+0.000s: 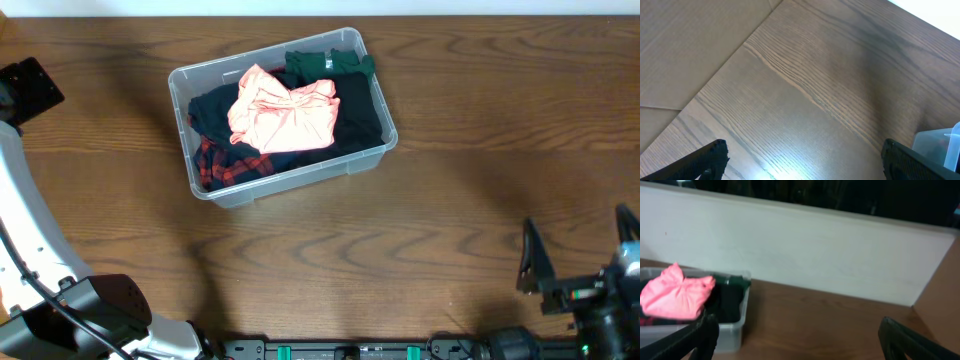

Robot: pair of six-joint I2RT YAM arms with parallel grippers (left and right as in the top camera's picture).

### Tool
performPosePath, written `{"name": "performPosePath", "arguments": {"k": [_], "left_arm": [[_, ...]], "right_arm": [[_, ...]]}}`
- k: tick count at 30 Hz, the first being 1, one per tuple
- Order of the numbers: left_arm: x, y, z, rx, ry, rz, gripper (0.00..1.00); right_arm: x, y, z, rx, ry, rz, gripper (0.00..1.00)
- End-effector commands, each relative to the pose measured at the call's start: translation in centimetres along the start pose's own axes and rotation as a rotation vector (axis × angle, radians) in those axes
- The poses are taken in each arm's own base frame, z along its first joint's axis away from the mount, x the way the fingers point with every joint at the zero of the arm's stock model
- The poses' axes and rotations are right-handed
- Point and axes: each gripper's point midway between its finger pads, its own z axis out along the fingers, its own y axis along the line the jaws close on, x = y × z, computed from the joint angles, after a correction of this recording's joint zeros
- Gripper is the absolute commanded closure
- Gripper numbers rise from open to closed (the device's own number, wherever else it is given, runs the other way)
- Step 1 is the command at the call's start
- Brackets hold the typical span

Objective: Pack container

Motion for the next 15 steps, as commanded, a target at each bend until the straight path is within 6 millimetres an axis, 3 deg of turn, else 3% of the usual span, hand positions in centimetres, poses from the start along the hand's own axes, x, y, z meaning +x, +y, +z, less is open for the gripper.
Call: {"name": "performPosePath", "arguments": {"k": [1,7,15], "left_arm": [[0.1,0.2,0.3,-0.011,0.006,-0.010,0.02],[0.1,0.2,0.3,-0.011,0.006,-0.010,0.02],[0.1,0.2,0.3,-0.011,0.006,-0.010,0.02]], "right_arm": [[2.4,0.2,-0.4,-0.002,-0.027,0.091,0.01],[6.5,0.1,-0.1,0.018,-0.089,0.121,0.01],[11.7,-0.1,3.1,0.056,0.030,0.114,0.01]]}}
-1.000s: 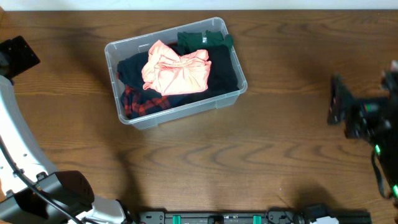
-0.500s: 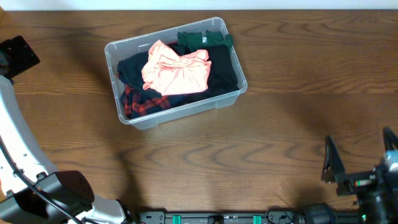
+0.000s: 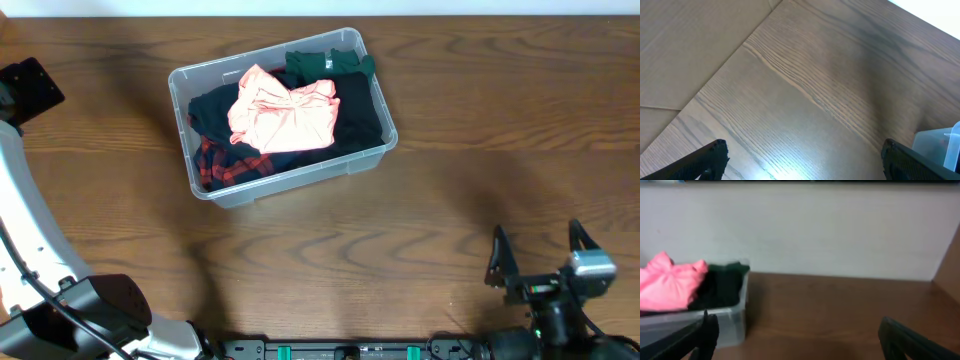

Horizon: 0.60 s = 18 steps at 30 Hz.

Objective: Pack container

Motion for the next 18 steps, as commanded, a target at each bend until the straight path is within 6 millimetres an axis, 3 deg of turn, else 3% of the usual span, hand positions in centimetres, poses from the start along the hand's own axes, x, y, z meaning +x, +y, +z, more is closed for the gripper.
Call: {"name": "performPosePath", "arguments": {"k": [1,9,13,18], "left_arm": [[0.1,0.2,0.2,-0.010,0.005,-0.010,0.02],[0.1,0.2,0.2,-0.010,0.005,-0.010,0.02],[0.1,0.2,0.2,-0.010,0.005,-0.010,0.02],[0.1,0.2,0.2,-0.010,0.005,-0.010,0.02]], "right_arm": [[2.6,-0.5,1.2,0.030,0.054,0.010,0.01],[10.6,-1.1,4.2,0.064,0.203,-0.018,0.01],[13.2,-1.2,5.0,0.071,0.240,-0.023,0.01],[15.0,-1.3,5.2,0.072,0.279,-0.027,0.01]]}}
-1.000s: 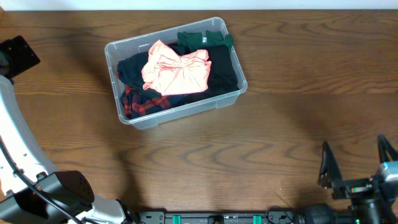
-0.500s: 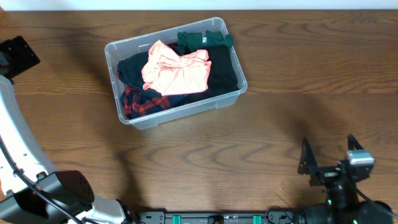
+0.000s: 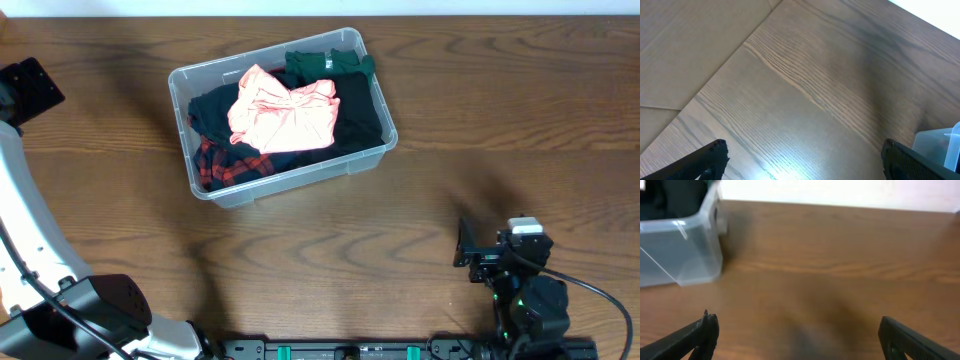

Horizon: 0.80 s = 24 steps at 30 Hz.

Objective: Pack container

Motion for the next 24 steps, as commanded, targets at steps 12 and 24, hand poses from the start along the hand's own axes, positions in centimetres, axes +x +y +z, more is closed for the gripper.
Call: {"name": "performPosePath", "arguments": {"k": [12,24], "left_arm": [[0.1,0.2,0.2,-0.010,0.005,-0.010,0.02],[0.1,0.2,0.2,-0.010,0.005,-0.010,0.02]], "right_arm": [[2.7,-0.4,0.9,0.025,0.064,-0.003,0.01],[2.7,-0.3,0.9,0.018,0.064,-0.002,0.01]]}}
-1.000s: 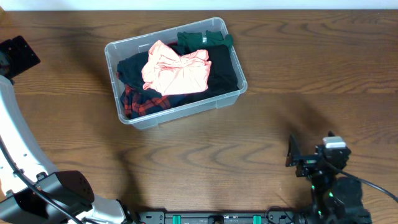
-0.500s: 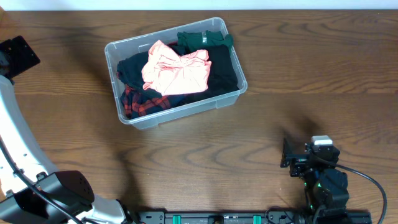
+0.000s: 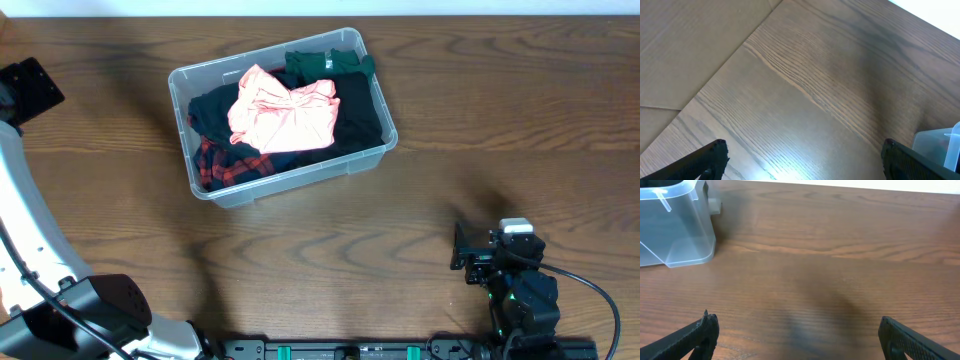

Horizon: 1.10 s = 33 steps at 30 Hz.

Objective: Pack container

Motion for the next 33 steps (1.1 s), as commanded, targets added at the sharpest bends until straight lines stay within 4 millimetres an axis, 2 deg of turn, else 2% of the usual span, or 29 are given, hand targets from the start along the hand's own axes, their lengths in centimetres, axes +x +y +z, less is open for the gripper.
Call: {"name": "performPosePath", "arguments": {"k": [1,8,13,16,18,22,26,30,33], "left_arm": [[0.1,0.2,0.2,-0.010,0.005,-0.010,0.02],[0.8,0.2,0.2,-0.009,0.036,-0.007,0.02],[1.1,-1.2,0.2,0.071,0.051,-0.012,0.02],[1.2,-3.3,-0.5,0.192,0.045,0.059,0.02],[1.1,-4.8,-1.8,0.253,0.018,0.128,0.02],[0.9,-6.5,-5.8,0.300,-0.060,0.187,0.02],[2.0,-7.8,-10.4,0.337,-0.140,0.239,0.02],[5.0,-8.9,-14.2,0.391,-0.186,0.289,0.02],[8.4,-9.7,-16.7,0.437,-0.231,0.339,0.02]], "right_arm": [[0.1,-0.2,0.0,0.008,0.000,0.006,0.01],[0.1,-0.2,0.0,0.009,0.000,0.006,0.01],[0.1,-0.2,0.0,0.009,0.000,0.006,0.01],[0.1,-0.2,0.0,0.008,0.000,0.006,0.01],[0.1,-0.2,0.0,0.008,0.000,0.006,0.01],[0.1,-0.2,0.0,0.009,0.000,0.006,0.01],[0.1,-0.2,0.0,0.008,0.000,0.006,0.01],[0.1,-0.2,0.0,0.009,0.000,0.006,0.01],[0.1,-0.2,0.0,0.009,0.000,0.006,0.01]]}}
